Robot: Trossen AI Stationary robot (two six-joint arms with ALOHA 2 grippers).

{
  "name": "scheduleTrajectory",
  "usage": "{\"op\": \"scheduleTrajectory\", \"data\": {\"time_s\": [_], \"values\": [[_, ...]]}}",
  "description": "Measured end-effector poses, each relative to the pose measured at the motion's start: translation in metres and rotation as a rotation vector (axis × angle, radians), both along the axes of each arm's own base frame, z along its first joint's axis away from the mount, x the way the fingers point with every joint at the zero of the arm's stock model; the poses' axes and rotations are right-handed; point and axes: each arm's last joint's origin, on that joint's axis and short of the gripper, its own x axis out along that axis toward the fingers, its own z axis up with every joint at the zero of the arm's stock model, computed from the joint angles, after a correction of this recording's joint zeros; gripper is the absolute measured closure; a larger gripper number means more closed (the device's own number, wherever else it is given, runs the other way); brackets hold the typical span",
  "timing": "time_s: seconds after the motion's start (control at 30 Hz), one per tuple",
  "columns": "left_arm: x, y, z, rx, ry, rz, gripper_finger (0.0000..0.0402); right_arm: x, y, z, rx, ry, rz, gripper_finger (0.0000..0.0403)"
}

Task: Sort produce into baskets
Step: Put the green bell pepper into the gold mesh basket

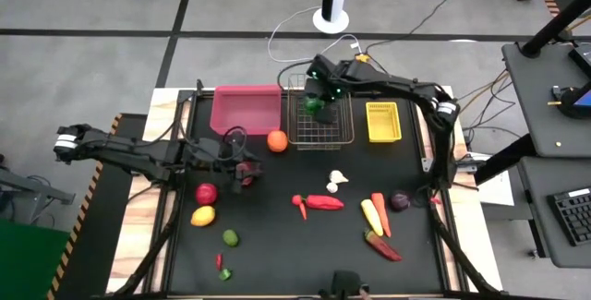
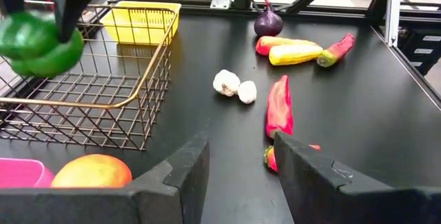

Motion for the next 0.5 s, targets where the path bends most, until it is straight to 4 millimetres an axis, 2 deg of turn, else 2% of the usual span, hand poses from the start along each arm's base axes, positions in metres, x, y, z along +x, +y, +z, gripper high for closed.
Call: {"op": "scheduleTrajectory", "data": {"time_s": [0.17, 0.5], "values": [[0.000, 0.000, 0.001, 0.002, -0.009, 0.007, 0.0255, -0.006, -0.009, -0.024, -0.006, 0.012, 0.000, 0.0110], [0.002, 0.000, 0.000, 0.008, -0.012, 0.017, 0.0255, -0.006, -0.012, -0.035, -0.026, -0.006, 0.014, 0.0110]]}}
